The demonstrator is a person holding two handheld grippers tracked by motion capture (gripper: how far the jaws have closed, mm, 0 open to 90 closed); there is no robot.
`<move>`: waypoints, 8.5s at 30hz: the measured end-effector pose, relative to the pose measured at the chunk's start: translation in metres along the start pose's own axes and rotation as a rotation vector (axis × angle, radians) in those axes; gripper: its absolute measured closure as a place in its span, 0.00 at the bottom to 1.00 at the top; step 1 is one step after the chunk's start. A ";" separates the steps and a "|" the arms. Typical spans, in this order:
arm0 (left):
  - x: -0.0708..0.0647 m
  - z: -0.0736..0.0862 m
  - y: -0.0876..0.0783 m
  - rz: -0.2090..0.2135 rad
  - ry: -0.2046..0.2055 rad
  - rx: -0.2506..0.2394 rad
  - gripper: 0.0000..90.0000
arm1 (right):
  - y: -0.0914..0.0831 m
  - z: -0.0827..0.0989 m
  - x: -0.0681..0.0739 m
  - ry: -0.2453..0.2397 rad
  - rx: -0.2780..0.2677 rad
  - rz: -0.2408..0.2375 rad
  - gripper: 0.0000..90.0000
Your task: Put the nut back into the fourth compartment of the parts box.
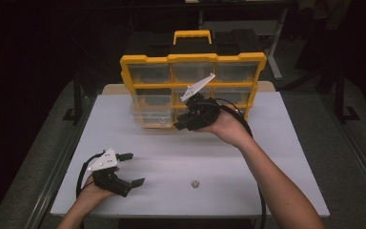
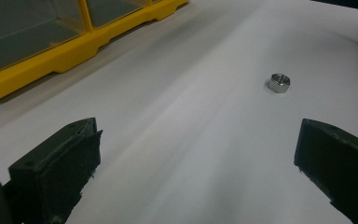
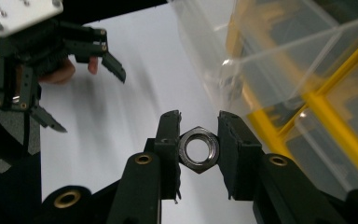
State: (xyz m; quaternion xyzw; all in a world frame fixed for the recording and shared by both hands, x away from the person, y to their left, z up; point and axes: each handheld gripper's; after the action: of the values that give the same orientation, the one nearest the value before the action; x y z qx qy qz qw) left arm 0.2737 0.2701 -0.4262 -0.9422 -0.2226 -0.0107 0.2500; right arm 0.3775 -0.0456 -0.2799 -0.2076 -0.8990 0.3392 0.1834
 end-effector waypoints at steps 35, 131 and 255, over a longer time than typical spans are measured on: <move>-0.001 0.000 -0.002 0.002 0.001 0.001 0.00 | 0.021 -0.067 -0.012 0.019 -0.022 0.013 0.76; -0.004 0.003 -0.004 0.000 -0.008 0.025 0.00 | 0.042 0.141 0.014 0.046 0.081 -0.044 0.51; -0.001 0.002 -0.004 0.009 -0.019 0.030 0.01 | -0.018 -0.010 -0.014 0.108 -0.215 0.021 0.24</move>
State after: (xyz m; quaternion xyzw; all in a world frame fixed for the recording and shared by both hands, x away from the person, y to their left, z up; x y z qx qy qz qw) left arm 0.2708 0.2735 -0.4262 -0.9395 -0.2208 0.0028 0.2618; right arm 0.3897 -0.0598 -0.2636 -0.2536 -0.9167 0.2312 0.2046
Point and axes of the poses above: each handheld gripper's, and its own axes: y roughly forward along the jaws, z roughly out of its underside, x roughly to its left, and after that the axes turned 12 degrees about y, right-handed
